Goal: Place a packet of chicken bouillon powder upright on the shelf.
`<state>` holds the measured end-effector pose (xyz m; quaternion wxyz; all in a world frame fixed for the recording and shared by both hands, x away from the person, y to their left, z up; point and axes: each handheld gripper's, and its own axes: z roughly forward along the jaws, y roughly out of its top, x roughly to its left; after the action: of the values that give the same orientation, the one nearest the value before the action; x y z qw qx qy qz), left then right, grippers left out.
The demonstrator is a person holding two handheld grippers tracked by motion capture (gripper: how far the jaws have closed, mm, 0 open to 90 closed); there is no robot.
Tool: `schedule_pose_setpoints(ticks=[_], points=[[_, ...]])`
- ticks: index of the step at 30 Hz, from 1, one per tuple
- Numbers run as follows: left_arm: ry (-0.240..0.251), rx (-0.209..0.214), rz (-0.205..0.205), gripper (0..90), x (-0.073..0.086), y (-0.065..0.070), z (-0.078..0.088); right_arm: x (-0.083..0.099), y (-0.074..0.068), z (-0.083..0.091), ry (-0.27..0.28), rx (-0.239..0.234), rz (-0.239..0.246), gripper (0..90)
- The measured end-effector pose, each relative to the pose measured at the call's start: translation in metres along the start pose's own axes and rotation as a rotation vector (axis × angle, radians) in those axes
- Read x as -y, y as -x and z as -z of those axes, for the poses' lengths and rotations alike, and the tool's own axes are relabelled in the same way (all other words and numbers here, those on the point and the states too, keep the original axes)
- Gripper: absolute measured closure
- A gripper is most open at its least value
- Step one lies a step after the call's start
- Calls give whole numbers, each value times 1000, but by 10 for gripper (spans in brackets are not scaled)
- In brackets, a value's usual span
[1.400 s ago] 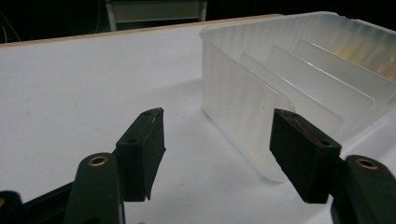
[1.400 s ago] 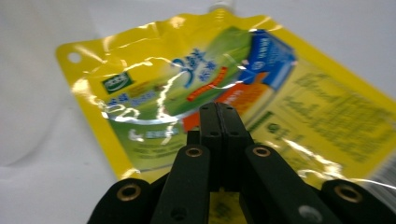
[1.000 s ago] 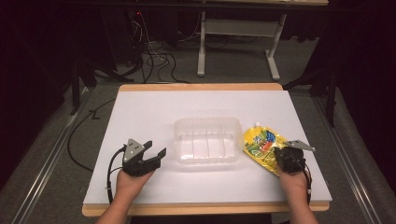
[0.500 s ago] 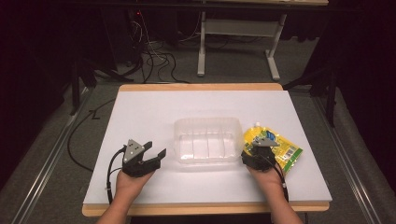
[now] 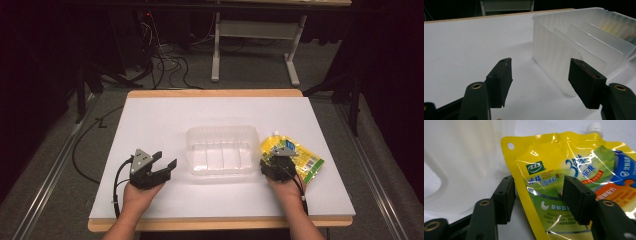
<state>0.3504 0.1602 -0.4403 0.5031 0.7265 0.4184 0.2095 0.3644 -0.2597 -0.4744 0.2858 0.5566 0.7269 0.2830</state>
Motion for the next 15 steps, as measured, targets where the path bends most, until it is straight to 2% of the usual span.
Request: schedule_pose_setpoints(ticks=[2, 3, 7, 8, 9, 11, 12, 15], points=[[0, 0, 0, 360, 0, 0, 0, 0, 2, 2, 14, 1, -10, 520], [0, -1, 1, 361, 0, -1, 0, 0, 5, 5, 38, 7, -16, 580], [-3, 2, 4, 360, 0, -1, -1, 1, 3, 6, 41, 2, 0, 723], [-2, 2, 3, 360, 0, 0, -1, 1, 3, 6, 41, 2, 0, 723], [-3, 3, 2, 360, 0, 0, -1, 1, 1, 5, 37, -2, 14, 823], [-2, 2, 0, 361, 0, 0, -1, 1, -1, 5, 41, 6, 30, 898], [-5, 3, 0, 360, 0, 0, 0, 0, -1, 6, 45, 20, 36, 900], [-5, 3, 2, 360, 0, -1, -1, 1, 5, 9, 52, -2, 16, 900]])
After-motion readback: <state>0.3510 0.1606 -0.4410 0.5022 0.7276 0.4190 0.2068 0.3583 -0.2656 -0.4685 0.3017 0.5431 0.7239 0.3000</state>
